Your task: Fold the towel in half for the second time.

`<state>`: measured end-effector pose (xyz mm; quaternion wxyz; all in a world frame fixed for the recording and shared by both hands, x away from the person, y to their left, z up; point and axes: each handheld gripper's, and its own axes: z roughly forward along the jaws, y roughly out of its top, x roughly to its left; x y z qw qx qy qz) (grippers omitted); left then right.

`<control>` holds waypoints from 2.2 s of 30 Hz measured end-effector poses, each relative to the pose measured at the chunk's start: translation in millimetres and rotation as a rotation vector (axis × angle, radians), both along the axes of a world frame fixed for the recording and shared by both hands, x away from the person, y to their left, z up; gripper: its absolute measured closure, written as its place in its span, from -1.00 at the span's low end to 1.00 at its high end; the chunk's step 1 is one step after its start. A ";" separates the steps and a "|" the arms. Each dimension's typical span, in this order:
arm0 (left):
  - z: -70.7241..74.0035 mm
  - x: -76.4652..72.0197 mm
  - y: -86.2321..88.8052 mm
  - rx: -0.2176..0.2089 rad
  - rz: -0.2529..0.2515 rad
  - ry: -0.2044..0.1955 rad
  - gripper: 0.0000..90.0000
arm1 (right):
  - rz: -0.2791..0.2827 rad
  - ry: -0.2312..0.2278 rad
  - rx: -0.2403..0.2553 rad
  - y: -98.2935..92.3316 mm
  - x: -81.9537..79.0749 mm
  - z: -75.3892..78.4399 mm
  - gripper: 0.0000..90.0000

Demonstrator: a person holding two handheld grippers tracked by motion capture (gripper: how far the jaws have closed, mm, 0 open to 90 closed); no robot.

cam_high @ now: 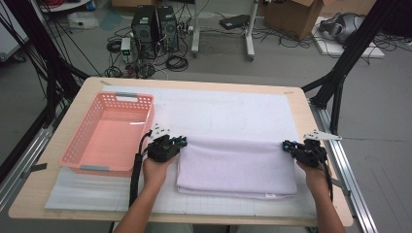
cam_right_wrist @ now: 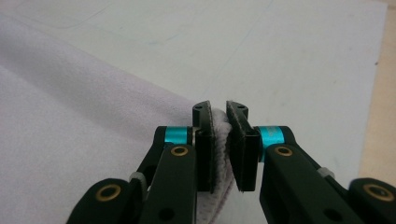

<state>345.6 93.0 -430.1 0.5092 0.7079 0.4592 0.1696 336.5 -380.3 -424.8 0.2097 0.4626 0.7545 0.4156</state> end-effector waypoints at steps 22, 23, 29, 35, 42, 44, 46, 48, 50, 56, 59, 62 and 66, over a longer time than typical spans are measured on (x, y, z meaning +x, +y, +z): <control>2.8 16.5 -4.6 -0.018 -0.003 -0.003 -0.02 | -0.141 0.018 0.052 7.1 29.9 9.5 0.08; 1.9 11.6 -4.9 -0.026 -0.015 -0.003 -0.04 | -0.132 0.018 0.057 6.2 25.7 11.6 0.08; -0.2 -9.0 -5.8 -0.021 -0.072 0.004 -0.04 | -0.082 0.019 0.059 4.2 -4.1 14.1 0.07; -6.9 -34.8 2.9 -0.049 -0.076 0.009 -0.10 | -0.061 0.025 0.079 1.1 -34.1 5.6 0.06; -21.1 -47.2 7.9 -0.020 -0.129 0.088 -0.14 | -0.076 0.053 0.120 -7.3 -62.4 -3.4 0.07; -21.6 -49.4 7.4 -0.008 -0.144 0.104 -0.12 | -0.069 0.052 0.125 -7.4 -71.2 -3.6 0.09; -21.9 -52.7 6.0 0.022 -0.149 0.110 0.12 | -0.066 0.061 0.120 -6.3 -79.2 -4.8 0.12; -21.6 -56.9 4.9 0.037 -0.165 0.099 0.40 | -0.064 0.083 0.120 -5.7 -84.1 -7.1 0.20; -21.4 -60.8 4.2 0.048 -0.167 0.092 0.65 | -0.056 0.114 0.120 -5.7 -85.3 -10.8 0.40; -20.5 -66.2 8.8 0.019 -0.148 0.081 0.85 | -0.039 0.143 0.149 -6.6 -86.2 -13.4 0.92; -18.1 -71.4 13.8 -0.006 -0.147 0.067 0.85 | -0.036 0.105 0.160 -6.4 -92.5 -5.2 0.92; -14.6 -76.6 16.6 -0.024 -0.147 0.055 0.85 | -0.025 0.086 0.167 -6.1 -99.2 0.2 0.92; -15.2 -83.7 17.6 -0.019 -0.159 0.052 0.83 | -0.019 0.090 0.155 -5.7 -106.2 0.4 0.92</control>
